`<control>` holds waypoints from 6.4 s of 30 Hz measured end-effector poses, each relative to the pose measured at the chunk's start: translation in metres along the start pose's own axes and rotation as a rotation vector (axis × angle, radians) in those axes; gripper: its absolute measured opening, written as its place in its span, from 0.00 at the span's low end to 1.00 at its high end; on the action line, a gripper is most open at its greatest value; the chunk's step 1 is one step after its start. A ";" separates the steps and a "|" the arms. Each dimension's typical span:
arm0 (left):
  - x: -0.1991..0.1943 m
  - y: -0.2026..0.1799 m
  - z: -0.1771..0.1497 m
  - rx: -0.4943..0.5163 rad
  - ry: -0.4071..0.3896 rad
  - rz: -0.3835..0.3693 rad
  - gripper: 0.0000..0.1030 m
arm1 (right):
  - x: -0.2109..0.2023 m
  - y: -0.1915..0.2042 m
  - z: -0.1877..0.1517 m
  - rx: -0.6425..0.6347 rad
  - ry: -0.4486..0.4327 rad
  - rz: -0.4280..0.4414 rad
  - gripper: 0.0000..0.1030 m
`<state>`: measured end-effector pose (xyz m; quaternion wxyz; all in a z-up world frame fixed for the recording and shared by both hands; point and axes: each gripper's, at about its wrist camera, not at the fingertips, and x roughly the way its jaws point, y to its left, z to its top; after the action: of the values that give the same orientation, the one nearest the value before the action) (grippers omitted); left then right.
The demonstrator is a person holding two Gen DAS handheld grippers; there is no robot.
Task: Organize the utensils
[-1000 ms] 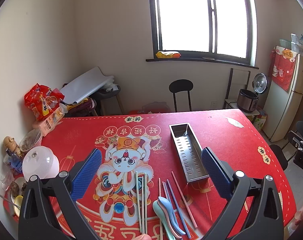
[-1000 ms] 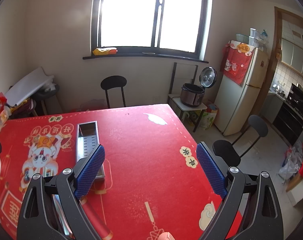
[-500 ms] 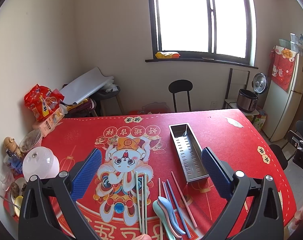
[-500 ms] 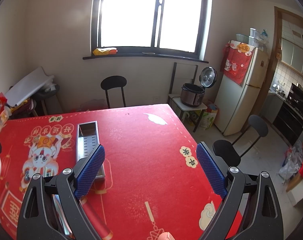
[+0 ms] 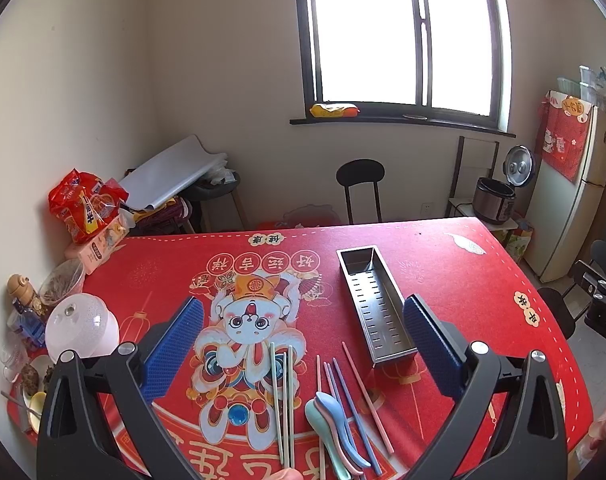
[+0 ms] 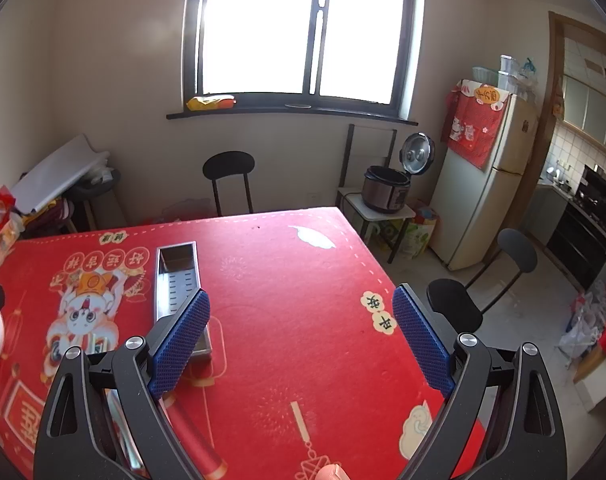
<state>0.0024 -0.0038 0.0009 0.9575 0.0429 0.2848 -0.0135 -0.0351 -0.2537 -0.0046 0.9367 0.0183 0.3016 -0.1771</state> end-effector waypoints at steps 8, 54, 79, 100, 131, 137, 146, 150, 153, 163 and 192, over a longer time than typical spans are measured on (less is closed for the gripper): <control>0.000 0.001 -0.003 -0.012 0.014 0.009 0.95 | 0.007 0.002 -0.004 0.016 0.032 0.048 0.87; 0.243 0.089 -0.184 -0.046 0.626 0.024 0.95 | 0.196 0.143 -0.145 -0.284 0.604 0.499 0.87; 0.243 0.097 -0.182 -0.078 0.623 -0.015 0.85 | 0.187 0.166 -0.151 -0.357 0.619 0.629 0.87; 0.195 0.090 -0.201 -0.043 0.594 -0.099 0.11 | 0.161 0.219 -0.177 -0.573 0.712 0.779 0.28; 0.172 0.081 -0.214 -0.124 0.644 -0.201 0.09 | 0.200 0.211 -0.173 -0.392 0.798 0.685 0.20; 0.171 0.081 -0.214 -0.130 0.640 -0.204 0.09 | 0.203 0.214 -0.171 -0.379 0.777 0.680 0.20; 0.172 0.085 -0.213 -0.143 0.642 -0.213 0.09 | 0.187 0.217 -0.162 -0.421 0.698 0.718 0.05; 0.172 0.085 -0.212 -0.138 0.640 -0.209 0.09 | 0.185 0.220 -0.162 -0.427 0.705 0.743 0.05; 0.172 0.084 -0.213 -0.141 0.639 -0.211 0.10 | 0.182 0.223 -0.161 -0.442 0.701 0.736 0.06; 0.172 0.085 -0.213 -0.148 0.636 -0.214 0.10 | 0.193 0.208 -0.174 -0.387 0.768 0.671 0.08; 0.223 0.074 -0.179 -0.117 0.562 -0.122 0.10 | 0.197 0.201 -0.177 -0.350 0.769 0.697 0.06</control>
<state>0.0952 0.0859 -0.2650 0.8394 -0.0277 0.5412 -0.0421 0.0837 -0.1035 -0.2758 0.7510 0.0247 0.6234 0.2160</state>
